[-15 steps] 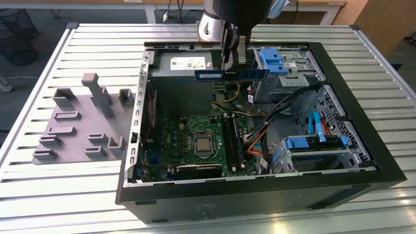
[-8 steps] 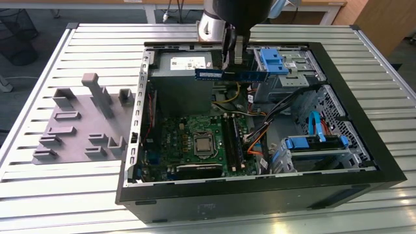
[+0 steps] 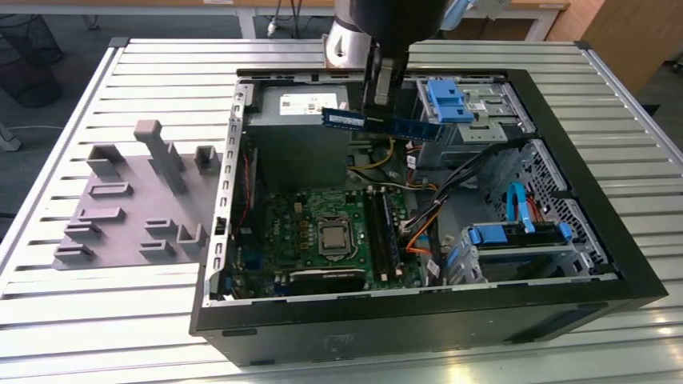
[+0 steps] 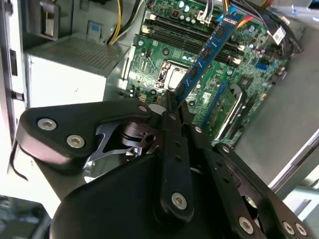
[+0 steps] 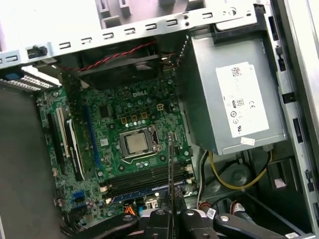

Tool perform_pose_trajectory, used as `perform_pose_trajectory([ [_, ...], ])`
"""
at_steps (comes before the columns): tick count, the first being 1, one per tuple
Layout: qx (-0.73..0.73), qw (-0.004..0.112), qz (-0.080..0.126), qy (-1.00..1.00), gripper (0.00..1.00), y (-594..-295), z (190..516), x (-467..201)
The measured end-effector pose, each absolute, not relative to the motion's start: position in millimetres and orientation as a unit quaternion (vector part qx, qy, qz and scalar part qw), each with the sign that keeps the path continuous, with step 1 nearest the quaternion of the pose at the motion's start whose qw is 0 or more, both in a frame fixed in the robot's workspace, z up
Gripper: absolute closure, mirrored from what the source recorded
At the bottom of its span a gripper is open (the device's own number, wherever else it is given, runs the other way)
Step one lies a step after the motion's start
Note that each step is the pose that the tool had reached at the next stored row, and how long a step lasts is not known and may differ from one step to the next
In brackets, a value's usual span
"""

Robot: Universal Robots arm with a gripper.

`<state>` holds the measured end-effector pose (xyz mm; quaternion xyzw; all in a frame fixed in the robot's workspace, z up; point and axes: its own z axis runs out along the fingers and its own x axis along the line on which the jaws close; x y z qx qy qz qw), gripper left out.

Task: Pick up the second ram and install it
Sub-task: 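Insert the second ram into the second slot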

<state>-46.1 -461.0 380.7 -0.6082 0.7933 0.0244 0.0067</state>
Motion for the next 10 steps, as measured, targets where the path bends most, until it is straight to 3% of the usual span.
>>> perform_pose_trajectory([
  [10, -0.533, 0.009, 0.024, 0.845, 0.86, -461.0, 379.5, -46.1],
])
